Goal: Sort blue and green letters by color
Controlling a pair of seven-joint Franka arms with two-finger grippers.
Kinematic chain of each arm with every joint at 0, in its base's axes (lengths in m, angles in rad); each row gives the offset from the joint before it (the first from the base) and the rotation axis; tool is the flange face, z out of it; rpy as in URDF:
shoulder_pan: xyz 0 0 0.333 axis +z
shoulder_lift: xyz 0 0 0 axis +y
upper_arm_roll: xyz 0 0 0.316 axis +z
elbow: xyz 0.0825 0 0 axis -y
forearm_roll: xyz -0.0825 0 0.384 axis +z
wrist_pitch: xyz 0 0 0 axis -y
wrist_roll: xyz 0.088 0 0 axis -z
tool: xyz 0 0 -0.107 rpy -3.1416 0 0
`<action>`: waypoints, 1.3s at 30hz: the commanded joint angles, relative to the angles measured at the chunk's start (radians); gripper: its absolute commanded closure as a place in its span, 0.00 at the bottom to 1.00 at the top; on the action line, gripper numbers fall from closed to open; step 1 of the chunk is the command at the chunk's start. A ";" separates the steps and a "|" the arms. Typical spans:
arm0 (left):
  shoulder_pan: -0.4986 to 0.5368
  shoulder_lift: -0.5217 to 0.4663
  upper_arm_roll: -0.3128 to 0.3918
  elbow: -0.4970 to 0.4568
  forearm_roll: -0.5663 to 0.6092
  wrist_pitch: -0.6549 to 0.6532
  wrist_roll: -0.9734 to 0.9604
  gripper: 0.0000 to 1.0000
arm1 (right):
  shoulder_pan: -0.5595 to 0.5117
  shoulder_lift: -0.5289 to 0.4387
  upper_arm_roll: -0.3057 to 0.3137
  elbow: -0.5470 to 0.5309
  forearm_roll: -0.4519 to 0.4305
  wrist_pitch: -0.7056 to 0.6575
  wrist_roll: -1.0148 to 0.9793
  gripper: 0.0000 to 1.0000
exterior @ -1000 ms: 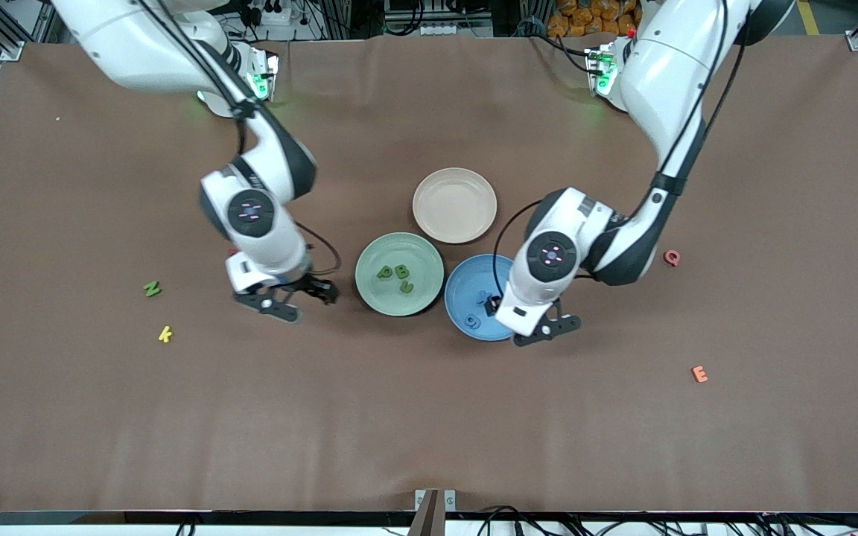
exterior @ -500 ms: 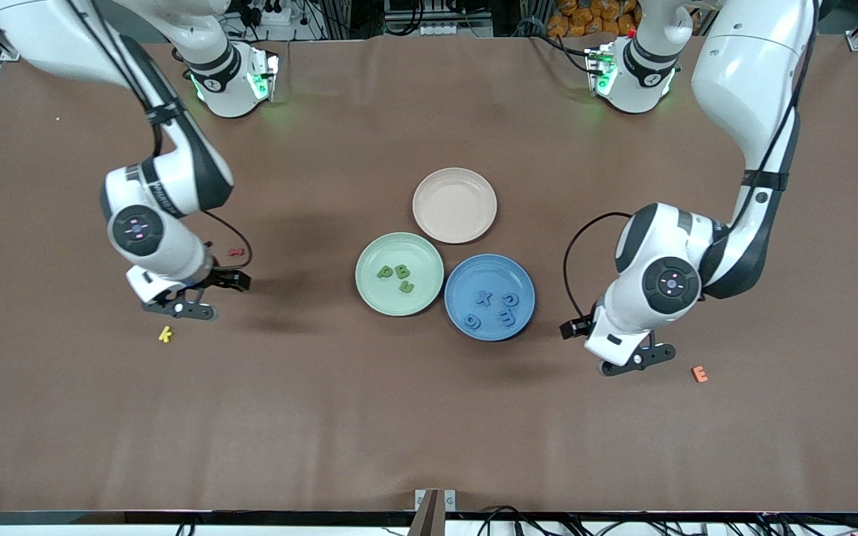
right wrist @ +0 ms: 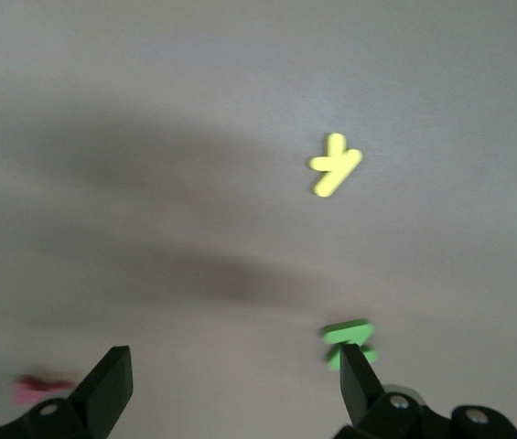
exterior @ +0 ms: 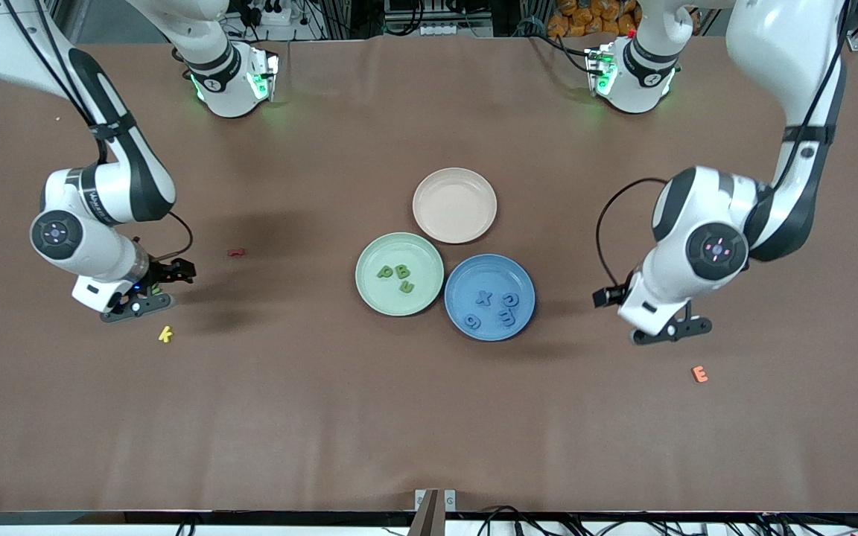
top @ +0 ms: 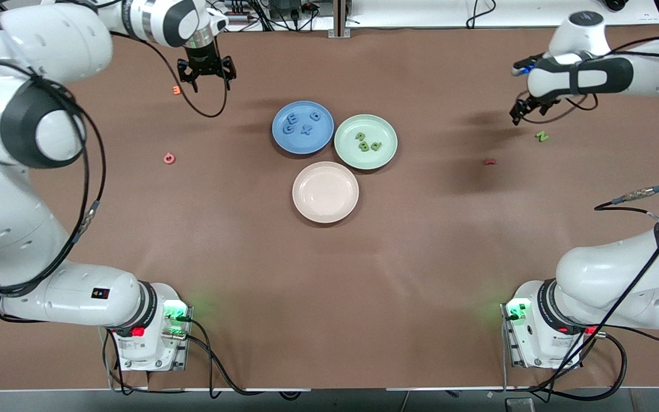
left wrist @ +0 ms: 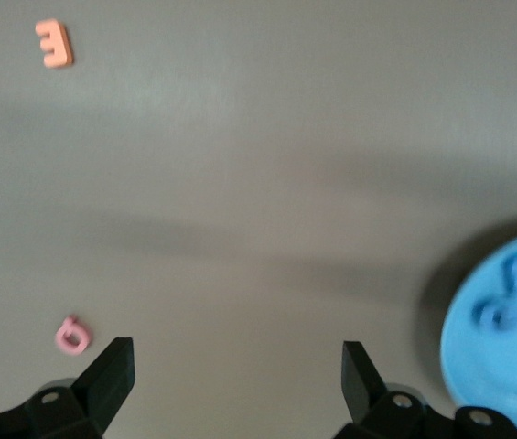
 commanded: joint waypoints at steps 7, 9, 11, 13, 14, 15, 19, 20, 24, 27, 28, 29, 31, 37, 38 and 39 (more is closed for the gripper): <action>0.081 -0.363 0.033 -0.265 -0.204 -0.132 0.224 0.00 | -0.036 -0.023 -0.105 -0.129 -0.016 0.243 -0.272 0.05; 0.086 -0.368 0.034 -0.246 -0.209 -0.150 0.223 0.00 | -0.036 -0.021 -0.110 -0.136 -0.016 0.256 -0.274 0.05; 0.091 -0.371 0.037 -0.226 -0.209 -0.165 0.223 0.00 | -0.038 -0.020 -0.114 -0.139 -0.016 0.264 -0.276 0.05; 0.091 -0.371 0.046 -0.203 -0.208 -0.179 0.223 0.00 | -0.040 -0.014 -0.117 -0.142 -0.016 0.268 -0.279 0.05; 0.091 -0.373 0.050 -0.193 -0.205 -0.183 0.224 0.00 | -0.043 -0.011 -0.117 -0.142 -0.016 0.270 -0.282 0.05; 0.091 -0.373 0.053 -0.180 -0.200 -0.188 0.224 0.00 | -0.044 -0.007 -0.117 -0.143 -0.016 0.274 -0.290 0.05; 0.093 -0.385 0.057 -0.118 -0.199 -0.223 0.256 0.00 | -0.050 0.019 -0.133 -0.143 -0.007 0.316 -0.336 0.06; 0.097 -0.390 0.062 -0.102 -0.199 -0.233 0.279 0.00 | -0.050 0.026 -0.142 -0.143 -0.007 0.326 -0.342 0.07; 0.100 -0.429 0.092 -0.059 -0.199 -0.272 0.379 0.00 | -0.049 0.034 -0.145 -0.145 -0.005 0.333 -0.342 0.11; 0.100 -0.433 0.109 -0.012 -0.197 -0.274 0.419 0.00 | -0.047 0.039 -0.145 -0.149 0.005 0.333 -0.343 0.17; 0.100 -0.430 0.109 0.002 -0.197 -0.276 0.419 0.00 | -0.047 0.042 -0.145 -0.149 0.011 0.333 -0.343 0.19; 0.099 -0.426 0.111 0.017 -0.193 -0.276 0.422 0.00 | -0.046 0.045 -0.145 -0.149 0.025 0.334 -0.343 0.19; 0.097 -0.420 0.109 0.042 -0.164 -0.276 0.423 0.00 | -0.043 0.051 -0.145 -0.149 0.048 0.333 -0.343 0.20; 0.094 -0.411 0.106 0.103 -0.150 -0.347 0.423 0.00 | -0.036 0.060 -0.145 -0.146 0.056 0.333 -0.342 0.26; 0.096 -0.411 0.105 0.117 -0.150 -0.378 0.425 0.00 | -0.036 0.060 -0.145 -0.145 0.060 0.331 -0.342 0.27; 0.096 -0.411 0.105 0.131 -0.150 -0.406 0.425 0.00 | -0.035 0.060 -0.145 -0.145 0.065 0.331 -0.340 0.28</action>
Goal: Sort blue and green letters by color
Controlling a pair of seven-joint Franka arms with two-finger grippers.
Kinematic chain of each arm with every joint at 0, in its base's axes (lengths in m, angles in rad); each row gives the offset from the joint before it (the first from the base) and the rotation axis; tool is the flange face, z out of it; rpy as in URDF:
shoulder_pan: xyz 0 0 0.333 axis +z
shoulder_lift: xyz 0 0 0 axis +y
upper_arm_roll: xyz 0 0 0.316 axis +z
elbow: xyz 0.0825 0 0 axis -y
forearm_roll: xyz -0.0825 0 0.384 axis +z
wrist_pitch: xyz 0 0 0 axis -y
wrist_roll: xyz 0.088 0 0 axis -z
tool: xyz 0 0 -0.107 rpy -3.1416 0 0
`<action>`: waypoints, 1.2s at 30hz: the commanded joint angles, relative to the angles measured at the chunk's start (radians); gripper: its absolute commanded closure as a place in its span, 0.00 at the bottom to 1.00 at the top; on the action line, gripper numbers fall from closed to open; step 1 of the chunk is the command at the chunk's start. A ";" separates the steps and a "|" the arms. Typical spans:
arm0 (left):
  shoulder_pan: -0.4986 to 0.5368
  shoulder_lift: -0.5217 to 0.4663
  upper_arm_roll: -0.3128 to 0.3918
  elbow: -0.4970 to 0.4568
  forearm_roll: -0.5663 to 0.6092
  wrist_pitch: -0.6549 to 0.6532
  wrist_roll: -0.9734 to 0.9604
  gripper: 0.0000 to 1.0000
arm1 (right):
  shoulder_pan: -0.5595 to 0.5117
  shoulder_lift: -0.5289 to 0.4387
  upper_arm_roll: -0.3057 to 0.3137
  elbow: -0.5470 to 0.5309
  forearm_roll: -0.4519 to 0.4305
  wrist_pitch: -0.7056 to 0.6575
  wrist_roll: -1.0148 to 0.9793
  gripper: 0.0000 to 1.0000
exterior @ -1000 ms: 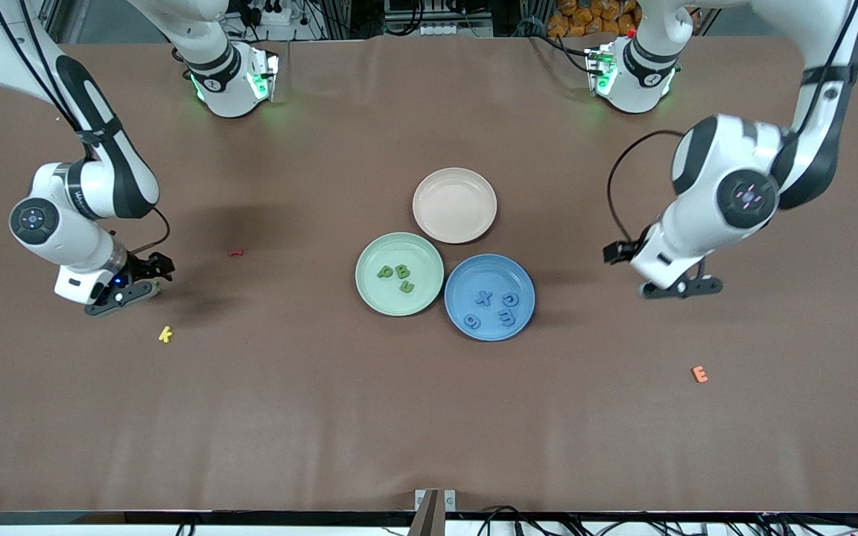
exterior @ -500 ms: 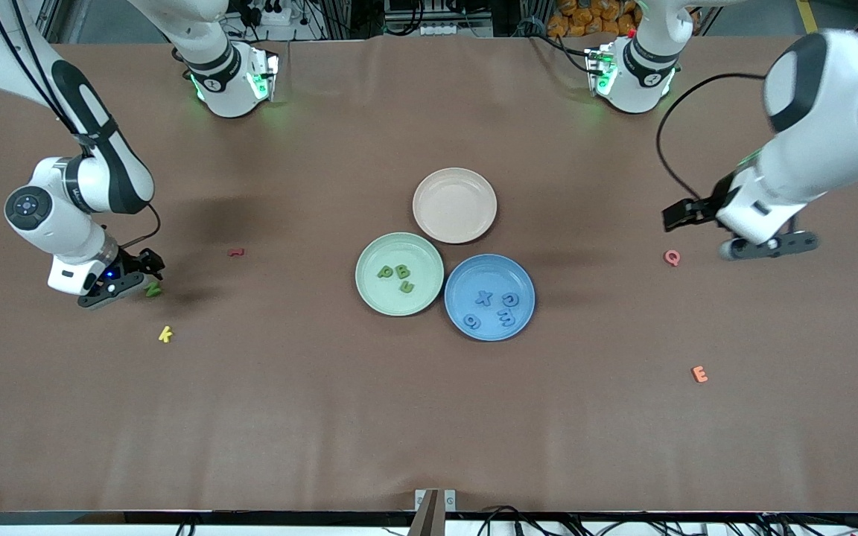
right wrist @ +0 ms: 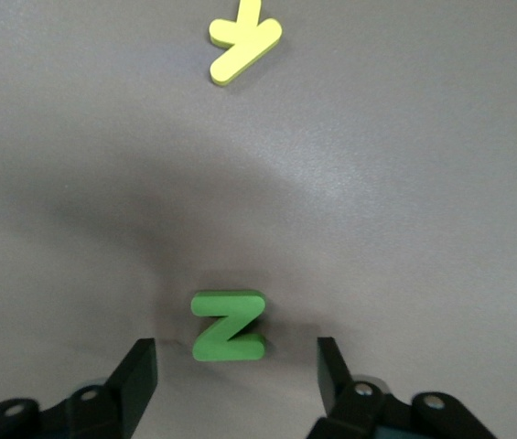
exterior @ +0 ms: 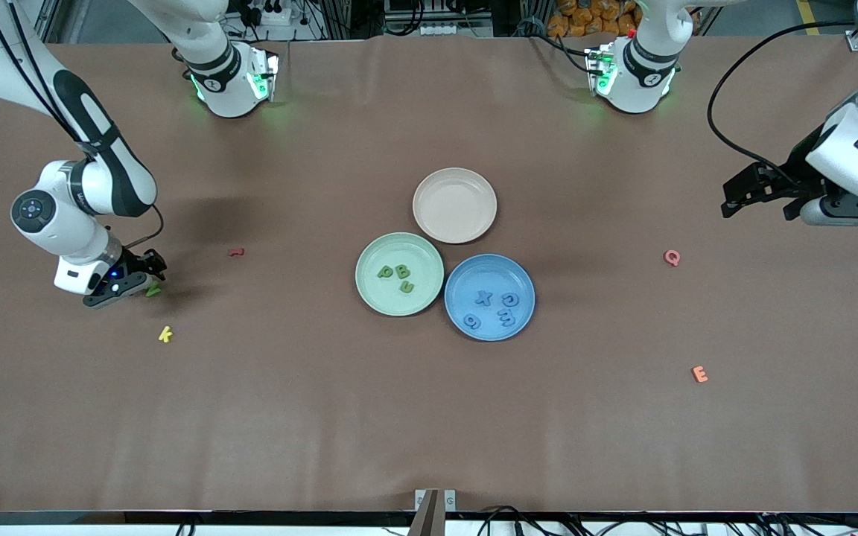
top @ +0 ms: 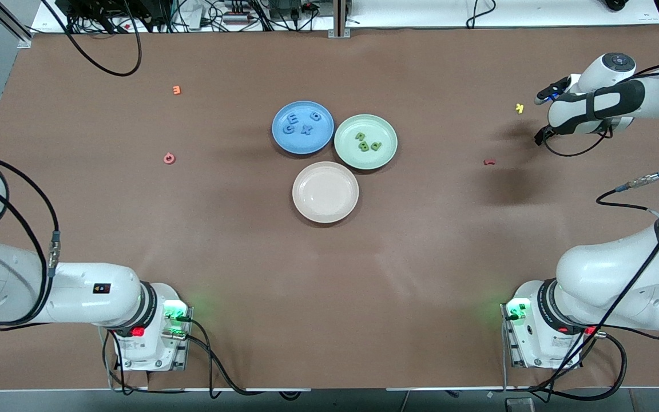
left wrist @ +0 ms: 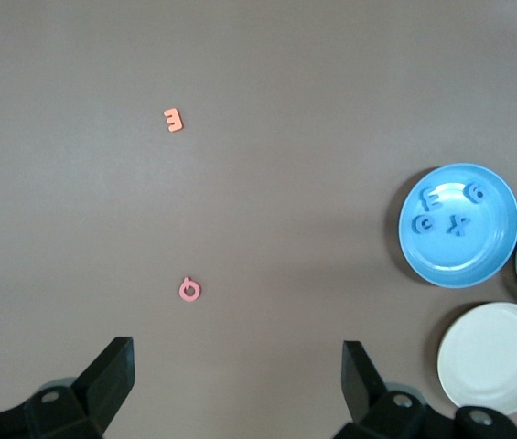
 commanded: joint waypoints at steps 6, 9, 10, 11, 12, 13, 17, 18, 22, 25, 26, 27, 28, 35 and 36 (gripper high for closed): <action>0.002 0.025 -0.007 0.124 0.020 -0.159 0.022 0.00 | 0.010 0.014 0.005 0.001 0.100 0.005 -0.014 0.34; 0.003 0.025 -0.005 0.144 0.021 -0.157 0.022 0.00 | 0.012 0.016 0.005 0.002 0.110 0.001 -0.014 0.37; 0.003 0.025 -0.007 0.147 0.023 -0.157 0.020 0.00 | 0.014 0.016 0.007 0.004 0.110 0.000 -0.014 0.39; 0.003 0.025 -0.005 0.148 0.027 -0.157 0.017 0.00 | 0.014 0.017 0.007 0.004 0.110 0.000 -0.014 0.41; 0.002 0.028 -0.005 0.148 0.030 -0.157 0.018 0.00 | 0.014 0.017 0.007 0.005 0.110 0.000 -0.014 0.43; 0.002 0.034 -0.005 0.150 0.040 -0.157 0.025 0.00 | 0.014 0.019 0.007 0.005 0.110 0.000 -0.014 0.44; -0.004 0.041 -0.007 0.151 0.095 -0.154 0.028 0.00 | 0.015 0.023 0.005 0.012 0.110 0.000 -0.016 0.55; -0.007 0.040 -0.008 0.154 0.104 -0.154 0.028 0.00 | 0.015 0.023 0.005 0.012 0.110 0.000 -0.016 0.60; -0.007 0.040 -0.011 0.164 0.104 -0.154 0.029 0.00 | 0.017 0.025 0.005 0.016 0.110 -0.002 -0.017 0.76; -0.006 0.038 -0.013 0.165 0.092 -0.154 0.026 0.00 | 0.018 0.025 0.005 0.022 0.110 -0.003 -0.014 0.87; -0.004 0.037 -0.011 0.165 0.084 -0.154 0.028 0.00 | 0.021 0.023 0.005 0.022 0.110 -0.003 -0.012 0.89; -0.001 0.037 -0.011 0.165 0.075 -0.154 0.031 0.00 | 0.024 0.023 0.005 0.022 0.112 -0.005 -0.011 0.92; -0.001 0.035 -0.011 0.165 0.072 -0.154 0.031 0.00 | 0.027 0.022 0.007 0.024 0.115 -0.011 -0.009 0.93; 0.000 0.032 -0.013 0.167 0.052 -0.149 0.031 0.00 | 0.049 0.013 0.011 0.079 0.208 -0.112 -0.008 0.95; 0.002 0.031 -0.013 0.167 0.040 -0.149 0.026 0.00 | 0.053 0.010 0.014 0.088 0.219 -0.129 -0.005 0.95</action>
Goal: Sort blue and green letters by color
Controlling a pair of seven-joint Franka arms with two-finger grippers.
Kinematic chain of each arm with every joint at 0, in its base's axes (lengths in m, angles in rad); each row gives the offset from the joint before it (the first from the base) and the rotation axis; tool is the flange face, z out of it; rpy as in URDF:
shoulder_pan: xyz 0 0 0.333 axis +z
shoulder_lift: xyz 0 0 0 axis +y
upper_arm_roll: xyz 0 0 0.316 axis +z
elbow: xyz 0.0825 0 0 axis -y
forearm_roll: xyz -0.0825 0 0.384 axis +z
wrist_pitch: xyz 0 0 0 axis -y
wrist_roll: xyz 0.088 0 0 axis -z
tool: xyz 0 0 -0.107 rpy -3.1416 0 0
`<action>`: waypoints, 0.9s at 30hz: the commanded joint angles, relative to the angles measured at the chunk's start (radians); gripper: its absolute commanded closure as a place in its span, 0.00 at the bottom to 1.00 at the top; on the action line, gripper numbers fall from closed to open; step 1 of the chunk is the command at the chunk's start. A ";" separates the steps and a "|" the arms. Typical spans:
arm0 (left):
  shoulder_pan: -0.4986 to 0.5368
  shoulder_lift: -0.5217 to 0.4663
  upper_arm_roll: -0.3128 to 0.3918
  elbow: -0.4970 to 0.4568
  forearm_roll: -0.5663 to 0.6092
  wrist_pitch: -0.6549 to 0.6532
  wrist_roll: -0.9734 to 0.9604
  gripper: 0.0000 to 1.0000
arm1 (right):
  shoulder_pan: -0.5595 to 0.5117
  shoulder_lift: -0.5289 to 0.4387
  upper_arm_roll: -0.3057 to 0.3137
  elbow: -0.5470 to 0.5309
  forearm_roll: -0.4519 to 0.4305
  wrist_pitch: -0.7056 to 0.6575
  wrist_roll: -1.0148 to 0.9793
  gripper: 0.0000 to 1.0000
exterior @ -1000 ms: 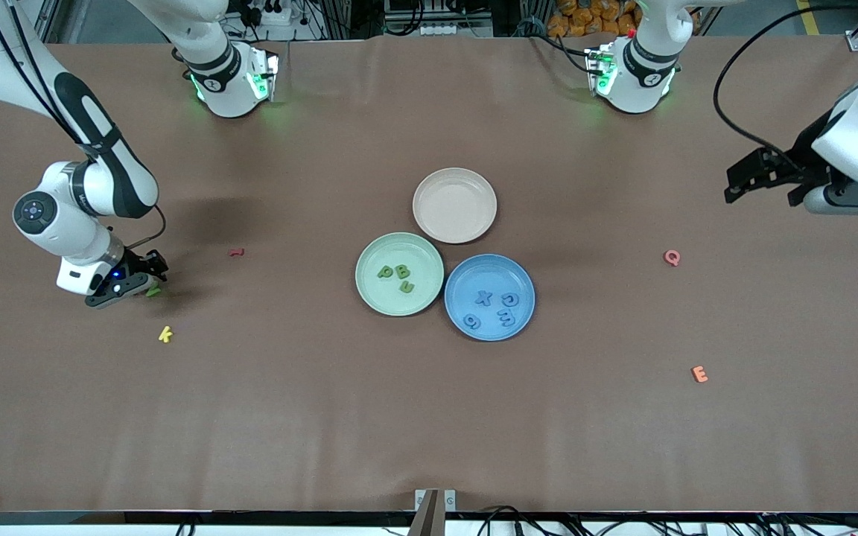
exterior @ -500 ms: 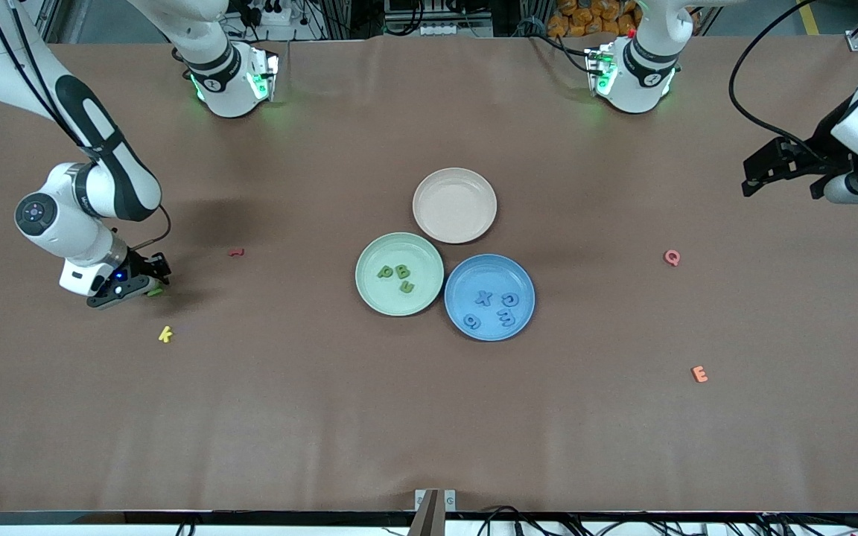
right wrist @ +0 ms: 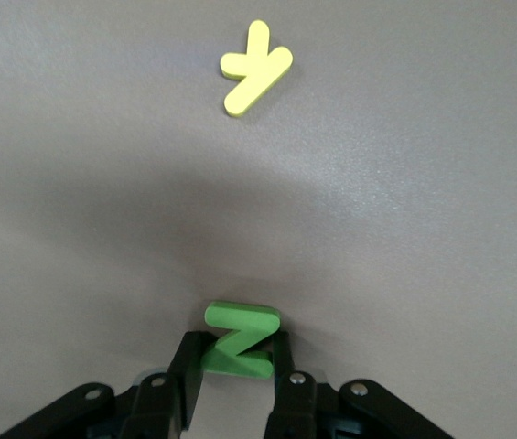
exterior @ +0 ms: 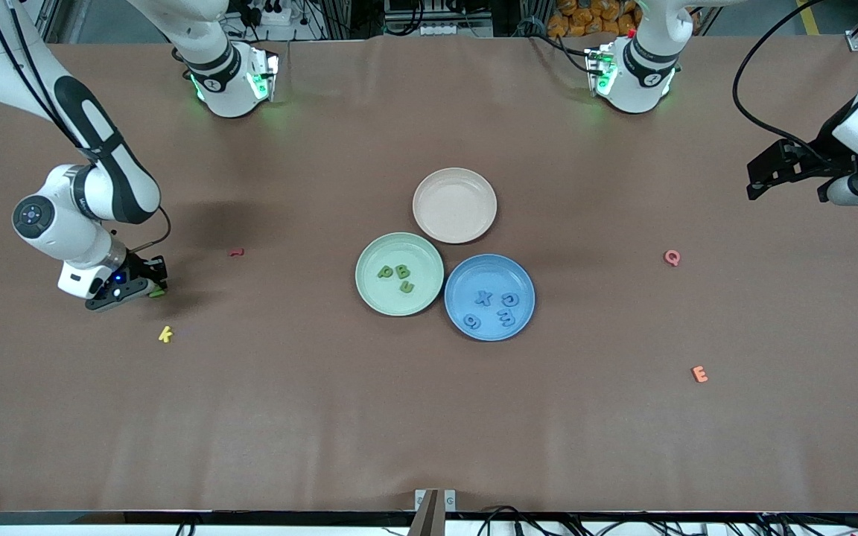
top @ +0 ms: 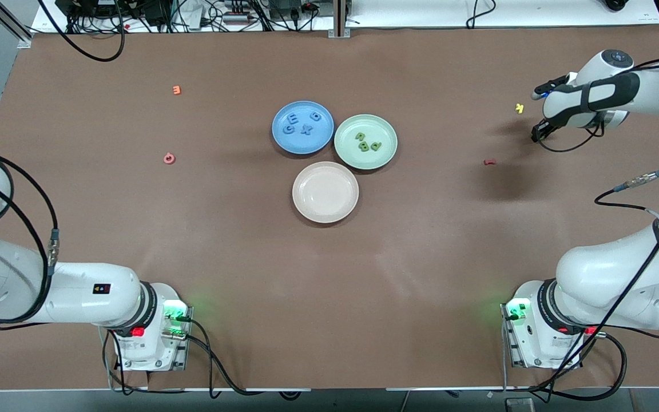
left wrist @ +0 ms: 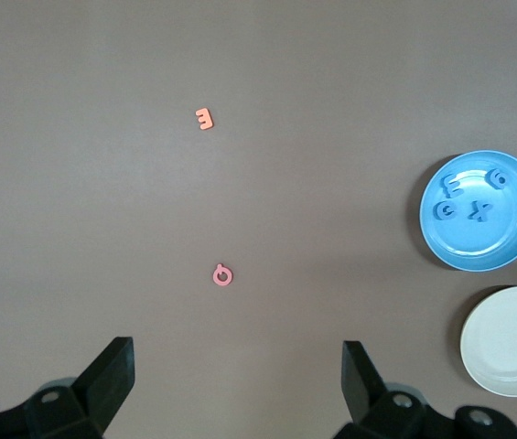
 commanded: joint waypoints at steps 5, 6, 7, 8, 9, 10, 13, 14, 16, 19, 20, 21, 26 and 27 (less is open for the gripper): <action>0.004 0.003 -0.001 0.022 -0.048 -0.019 0.016 0.00 | 0.059 -0.012 0.020 0.113 0.094 -0.168 0.078 0.95; 0.002 0.007 -0.001 0.022 -0.047 -0.019 0.016 0.00 | 0.063 -0.016 0.026 0.124 0.094 -0.187 0.104 0.95; 0.002 0.010 -0.001 0.022 -0.047 -0.019 0.017 0.00 | 0.071 -0.021 0.032 0.131 0.094 -0.199 0.130 0.95; 0.004 0.011 -0.001 0.021 -0.047 -0.019 0.019 0.00 | 0.079 -0.024 0.042 0.136 0.094 -0.207 0.159 0.95; 0.004 0.013 -0.001 0.021 -0.047 -0.019 0.019 0.00 | 0.085 -0.028 0.049 0.139 0.094 -0.211 0.188 0.95; 0.005 0.013 -0.001 0.021 -0.047 -0.019 0.019 0.00 | 0.091 -0.034 0.058 0.144 0.094 -0.211 0.217 0.95; 0.007 0.026 -0.001 0.021 -0.048 -0.019 0.023 0.00 | 0.119 -0.042 0.085 0.158 0.094 -0.213 0.323 0.95; 0.008 0.030 -0.001 0.021 -0.047 -0.018 0.025 0.00 | 0.128 -0.042 0.092 0.161 0.094 -0.213 0.355 0.95; 0.008 0.033 -0.001 0.021 -0.045 -0.018 0.025 0.00 | 0.151 -0.042 0.106 0.164 0.094 -0.213 0.429 0.95; 0.007 0.033 -0.001 0.021 -0.047 -0.014 0.025 0.00 | 0.198 -0.042 0.120 0.167 0.094 -0.213 0.538 0.95; 0.005 0.033 -0.001 0.021 -0.047 -0.014 0.025 0.00 | 0.215 -0.044 0.121 0.171 0.093 -0.214 0.573 0.95; 0.004 0.033 -0.001 0.021 -0.047 -0.014 0.025 0.00 | 0.229 -0.044 0.126 0.184 0.093 -0.221 0.608 0.95; 0.001 0.031 -0.001 0.021 -0.050 -0.004 0.025 0.00 | 0.280 -0.042 0.161 0.248 0.093 -0.306 0.788 0.95; 0.001 0.031 -0.003 0.021 -0.051 -0.004 0.025 0.00 | 0.296 -0.041 0.164 0.260 0.093 -0.316 0.832 0.95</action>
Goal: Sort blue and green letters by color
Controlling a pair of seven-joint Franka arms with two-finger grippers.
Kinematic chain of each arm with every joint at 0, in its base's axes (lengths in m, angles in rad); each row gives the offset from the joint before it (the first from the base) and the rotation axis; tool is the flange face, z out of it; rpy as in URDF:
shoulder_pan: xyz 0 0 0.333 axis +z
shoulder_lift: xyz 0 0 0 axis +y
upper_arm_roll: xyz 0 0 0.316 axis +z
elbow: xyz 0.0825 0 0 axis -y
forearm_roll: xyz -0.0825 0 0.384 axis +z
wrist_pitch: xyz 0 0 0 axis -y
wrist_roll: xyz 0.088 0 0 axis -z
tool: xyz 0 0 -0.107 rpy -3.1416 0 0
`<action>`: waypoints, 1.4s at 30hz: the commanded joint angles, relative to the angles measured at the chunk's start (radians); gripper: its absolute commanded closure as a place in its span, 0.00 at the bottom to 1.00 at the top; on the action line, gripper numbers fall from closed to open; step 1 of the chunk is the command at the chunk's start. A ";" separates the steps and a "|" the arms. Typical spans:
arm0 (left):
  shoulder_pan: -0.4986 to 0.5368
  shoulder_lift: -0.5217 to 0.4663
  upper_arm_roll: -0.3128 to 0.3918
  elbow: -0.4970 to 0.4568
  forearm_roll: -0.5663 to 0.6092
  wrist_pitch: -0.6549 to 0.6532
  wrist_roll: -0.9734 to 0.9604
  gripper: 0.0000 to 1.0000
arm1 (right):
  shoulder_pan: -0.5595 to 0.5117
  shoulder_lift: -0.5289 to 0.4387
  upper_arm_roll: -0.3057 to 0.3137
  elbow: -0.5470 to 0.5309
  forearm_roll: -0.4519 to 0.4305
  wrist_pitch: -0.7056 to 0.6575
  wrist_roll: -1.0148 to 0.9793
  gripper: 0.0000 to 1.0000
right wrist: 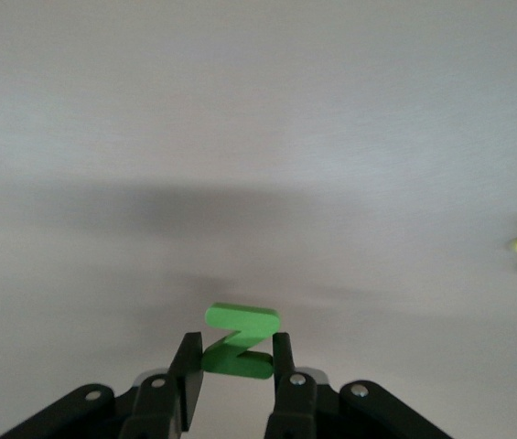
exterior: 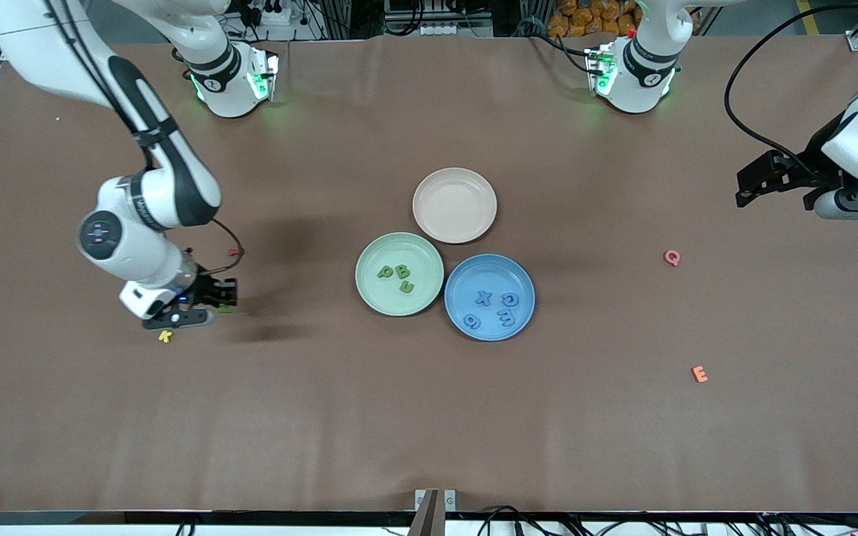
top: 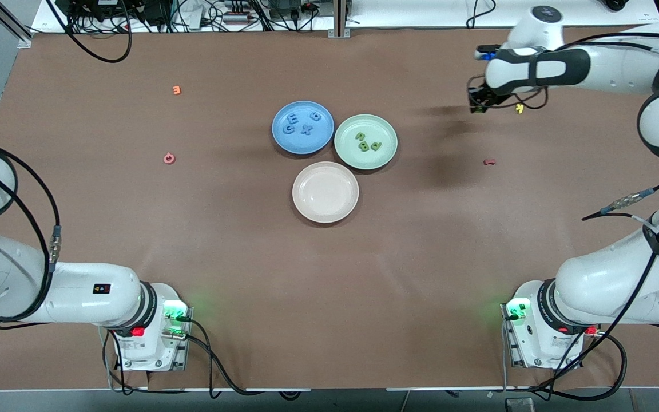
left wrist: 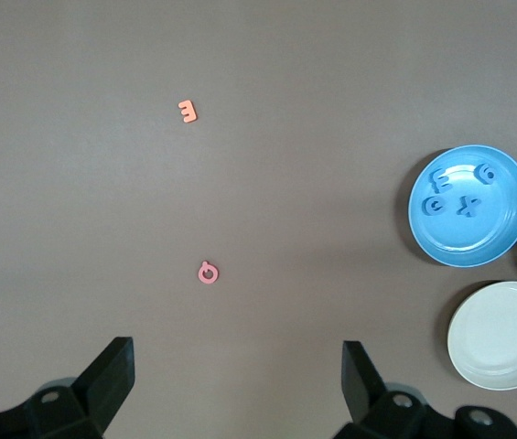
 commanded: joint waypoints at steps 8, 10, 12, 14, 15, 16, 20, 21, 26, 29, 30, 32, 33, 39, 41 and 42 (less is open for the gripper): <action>0.001 0.000 -0.003 0.016 -0.031 -0.003 0.025 0.00 | 0.162 0.002 0.070 0.113 0.016 -0.085 0.508 0.95; 0.003 0.000 -0.003 0.016 -0.045 -0.003 0.025 0.00 | 0.201 0.007 0.070 0.117 0.013 -0.079 0.580 0.95; 0.003 0.001 -0.001 0.016 -0.048 -0.002 0.025 0.00 | 0.234 0.019 0.071 0.123 0.007 -0.073 0.654 0.95; 0.001 0.001 -0.003 0.016 -0.048 -0.002 0.025 0.00 | 0.254 0.033 0.076 0.143 0.007 -0.073 0.714 0.95; 0.001 0.001 -0.003 0.016 -0.048 -0.002 0.025 0.00 | 0.267 0.042 0.084 0.152 0.007 -0.074 0.743 0.95; 0.001 0.001 -0.003 0.016 -0.047 -0.002 0.025 0.00 | 0.274 0.050 0.087 0.160 0.008 -0.076 0.761 0.95; 0.001 0.001 -0.001 0.016 -0.045 0.000 0.023 0.00 | 0.343 0.101 0.087 0.208 0.019 -0.074 0.794 0.95; 0.001 0.001 -0.001 0.016 -0.045 0.001 0.025 0.00 | 0.360 0.110 0.087 0.221 0.019 -0.074 0.815 0.95; 0.001 0.001 -0.003 0.014 -0.045 0.006 0.023 0.00 | 0.443 0.160 0.084 0.266 0.001 -0.071 0.926 0.93; 0.000 0.001 -0.001 0.014 -0.045 0.006 0.023 0.00 | 0.478 0.188 0.079 0.277 -0.001 -0.059 0.958 0.91; 0.001 0.001 -0.001 0.014 -0.045 0.006 0.023 0.00 | 0.483 0.197 0.079 0.281 -0.001 -0.050 0.967 0.91; 0.001 0.001 -0.001 0.014 -0.045 0.006 0.023 0.00 | 0.489 0.209 0.079 0.283 -0.003 -0.035 0.976 0.88; 0.001 0.001 -0.001 0.014 -0.045 0.006 0.023 0.00 | 0.497 0.213 0.079 0.283 -0.001 -0.029 0.978 0.87; 0.000 0.001 -0.001 0.014 -0.045 0.006 0.022 0.00 | 0.508 0.219 0.076 0.284 -0.007 -0.027 0.976 0.55; 0.000 0.001 -0.001 0.014 -0.045 0.006 0.019 0.00 | 0.506 0.219 0.076 0.284 -0.007 -0.028 0.976 0.37; 0.000 0.001 -0.003 0.014 -0.045 0.006 0.019 0.00 | 0.506 0.219 0.076 0.284 -0.009 -0.028 0.976 0.31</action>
